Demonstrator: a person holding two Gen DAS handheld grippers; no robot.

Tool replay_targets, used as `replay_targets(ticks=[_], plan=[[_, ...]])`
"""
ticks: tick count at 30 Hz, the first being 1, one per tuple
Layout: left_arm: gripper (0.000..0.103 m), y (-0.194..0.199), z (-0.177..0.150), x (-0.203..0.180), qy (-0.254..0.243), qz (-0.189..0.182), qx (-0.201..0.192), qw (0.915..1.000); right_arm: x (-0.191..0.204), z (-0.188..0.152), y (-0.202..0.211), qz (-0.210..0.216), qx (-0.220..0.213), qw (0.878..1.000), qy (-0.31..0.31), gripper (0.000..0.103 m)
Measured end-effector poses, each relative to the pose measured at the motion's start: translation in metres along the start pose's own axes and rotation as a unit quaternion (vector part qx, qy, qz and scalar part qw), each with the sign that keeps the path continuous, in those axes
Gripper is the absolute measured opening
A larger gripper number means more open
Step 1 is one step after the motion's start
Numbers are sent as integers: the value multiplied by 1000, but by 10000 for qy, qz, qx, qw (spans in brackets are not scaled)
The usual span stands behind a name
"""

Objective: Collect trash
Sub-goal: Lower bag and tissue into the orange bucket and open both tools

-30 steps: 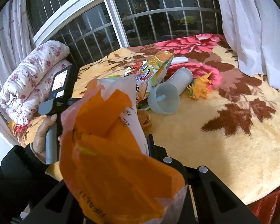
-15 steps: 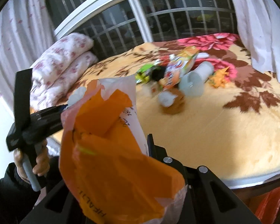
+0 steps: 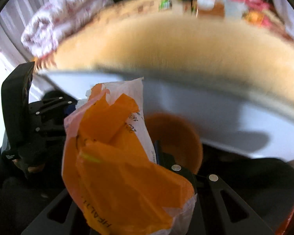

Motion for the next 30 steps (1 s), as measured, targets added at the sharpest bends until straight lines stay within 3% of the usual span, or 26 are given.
replay_targets(ticks=[3, 7, 14, 16, 17, 18, 19, 30], plan=[[32, -28, -12, 0, 33, -155, 475, 9987, -9, -11, -32, 56, 343, 9993, -161, 14], [32, -53, -13, 2, -35, -93, 798, 9968, -21, -24, -71, -57, 781, 9964, -327, 14], [32, -88, -21, -7, -266, 5, 1391, 9899, -29, -30, -99, -24, 1154, 9926, -387, 15], [37, -95, -22, -8, -303, 77, 1531, 9877, -33, -30, -102, -106, 1208, 9919, -389, 29], [54, -98, -23, -8, -311, 79, 1599, 9866, -34, -30, -103, -175, 1241, 9914, -382, 56], [75, -99, -25, -8, -322, 135, 1663, 9855, -29, -21, -107, -289, 1212, 9914, -407, 72], [80, -99, -26, -9, -342, 202, 1637, 9857, -30, -21, -105, -363, 1154, 9917, -425, 73], [81, -90, -22, -8, -344, 161, 1474, 9883, -49, -21, -82, -379, 847, 9922, -837, 73]])
Point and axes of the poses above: each gripper's, at about its wrist camera, not at the fingertips, and y roughly against the way its jaws point, x to its left, z to its top, the point moved 5 cm from there along -y, roughly the way its jaws point
